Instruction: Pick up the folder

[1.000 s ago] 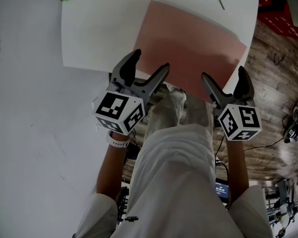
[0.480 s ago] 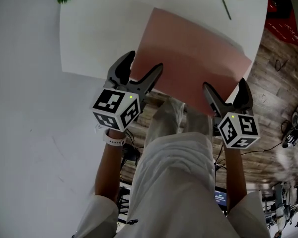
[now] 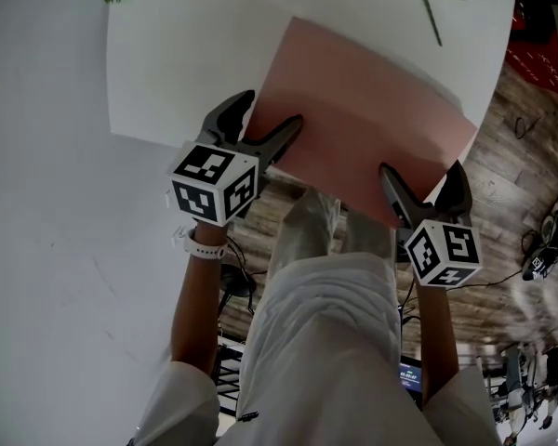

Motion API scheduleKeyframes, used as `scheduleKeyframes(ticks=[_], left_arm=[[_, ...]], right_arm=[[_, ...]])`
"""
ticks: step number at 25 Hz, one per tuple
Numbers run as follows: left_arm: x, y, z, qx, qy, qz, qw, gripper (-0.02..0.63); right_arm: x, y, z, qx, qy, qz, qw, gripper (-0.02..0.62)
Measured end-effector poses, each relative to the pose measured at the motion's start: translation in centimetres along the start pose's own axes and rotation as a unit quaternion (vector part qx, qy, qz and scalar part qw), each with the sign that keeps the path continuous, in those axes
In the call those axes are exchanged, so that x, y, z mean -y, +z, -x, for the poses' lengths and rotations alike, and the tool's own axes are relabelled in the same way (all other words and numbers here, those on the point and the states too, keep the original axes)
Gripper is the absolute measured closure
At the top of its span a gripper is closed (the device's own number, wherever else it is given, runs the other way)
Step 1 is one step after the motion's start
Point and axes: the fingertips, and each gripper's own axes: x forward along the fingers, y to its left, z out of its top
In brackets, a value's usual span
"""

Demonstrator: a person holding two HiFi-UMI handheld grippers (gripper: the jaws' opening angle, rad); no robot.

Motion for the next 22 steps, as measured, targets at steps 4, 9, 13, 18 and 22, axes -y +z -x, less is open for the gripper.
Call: scheduleKeyframes(ticks=[4,9,13,18,22], left_arm=[[0.2,0.0,-1.1,-0.011,-0.018,0.014,0.9997,0.255],[0.2,-0.4,-1.7,-0.023,-0.048,0.031,0.9981,0.255],[0.2,-0.5,-2.2,-0.020,-0.086,0.049,0.9949,0.256],[0.0,-0.1,-2.5,-0.005,-0.079,0.055,0.9954,0.255],[-0.1,0.1,-2.5,0.008,-0.069,0.054,0.9961,0.256]], right_arm=[[0.8,0.0,-0.4,-0.005,-0.001,-0.005,1.000,0.012],[0.9,-0.2,-0.7,-0.005,-0.003,-0.003,1.000,0.012],[1.3,0.2,-1.2,-0.004,-0.017,-0.008,1.000,0.008],[1.7,0.9,-2.3,0.008,-0.035,0.009,0.999,0.005],[1.8,0.9,-2.3,0.003,-0.037,0.005,0.999,0.006]])
